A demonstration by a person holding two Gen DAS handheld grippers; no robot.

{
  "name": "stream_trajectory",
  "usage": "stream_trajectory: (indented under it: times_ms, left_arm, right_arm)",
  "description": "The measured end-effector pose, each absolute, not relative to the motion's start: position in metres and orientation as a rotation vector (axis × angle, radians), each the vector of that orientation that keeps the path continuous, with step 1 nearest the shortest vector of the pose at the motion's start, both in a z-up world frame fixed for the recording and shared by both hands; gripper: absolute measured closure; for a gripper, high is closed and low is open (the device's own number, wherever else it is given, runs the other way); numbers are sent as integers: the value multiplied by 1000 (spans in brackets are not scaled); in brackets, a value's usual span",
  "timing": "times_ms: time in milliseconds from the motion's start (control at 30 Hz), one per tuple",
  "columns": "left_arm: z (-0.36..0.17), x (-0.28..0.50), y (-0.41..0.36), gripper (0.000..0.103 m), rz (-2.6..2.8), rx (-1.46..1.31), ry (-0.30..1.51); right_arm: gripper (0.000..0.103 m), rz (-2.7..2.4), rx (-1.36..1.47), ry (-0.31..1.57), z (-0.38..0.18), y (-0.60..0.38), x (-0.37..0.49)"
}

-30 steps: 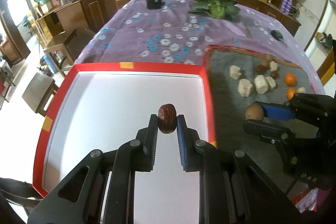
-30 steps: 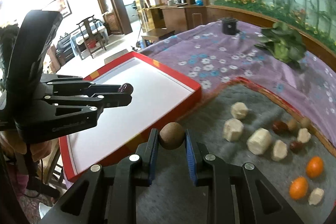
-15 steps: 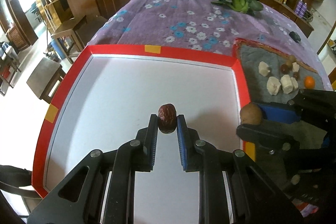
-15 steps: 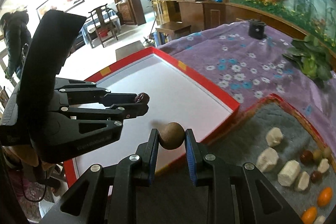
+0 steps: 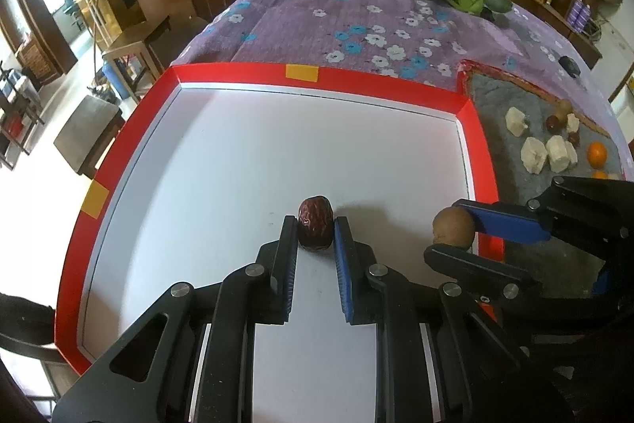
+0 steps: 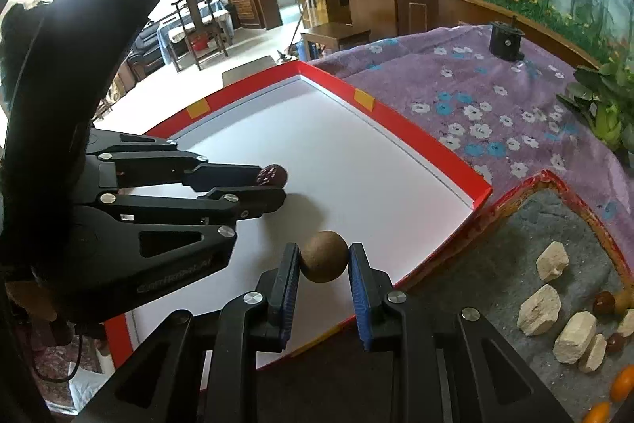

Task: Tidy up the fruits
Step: 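Carry date and nut into the white tray and open both grippers, then move both grippers back over the fruits on the felt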

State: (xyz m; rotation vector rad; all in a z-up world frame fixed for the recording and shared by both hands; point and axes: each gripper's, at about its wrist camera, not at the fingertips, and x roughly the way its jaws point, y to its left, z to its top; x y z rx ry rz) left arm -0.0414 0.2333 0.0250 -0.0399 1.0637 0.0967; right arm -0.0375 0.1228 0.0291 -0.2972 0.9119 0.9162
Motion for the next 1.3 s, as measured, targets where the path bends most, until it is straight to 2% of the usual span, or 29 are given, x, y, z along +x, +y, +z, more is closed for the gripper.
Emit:
stream_trajectory:
  times_ms: [100, 200, 267, 333, 433, 667, 733, 800, 1300]
  left_arm:
    - [24, -39, 236, 86, 102, -69, 1067]
    - [24, -38, 236, 85, 110, -72, 1067]
    - [26, -39, 235, 79, 121, -62, 1062]
    - [28, -41, 234, 55, 122, -62, 1050]
    - [38, -45, 232, 41, 112, -80, 1005]
    - [55, -51, 217, 41, 126, -54, 964]
    - [59, -54, 208, 41, 112, -53, 952]
    - [63, -56, 196, 41, 84, -49, 945]
    - [60, -38, 96, 41, -95, 6, 958]
  right_arm:
    - [78, 903, -303, 902, 30, 123, -38]
    - [72, 903, -300, 889, 33, 120, -41]
    - [70, 897, -306, 875, 37, 116, -44]
    - [70, 888, -299, 859, 41, 108, -47]
    - [68, 887, -249, 858, 47, 89, -48]
    - [67, 820, -207, 831, 59, 36, -53]
    - [60, 783, -204, 830, 59, 16, -54]
    - [58, 748, -193, 838, 57, -2, -56]
    - [58, 534, -68, 868, 44, -129, -62]
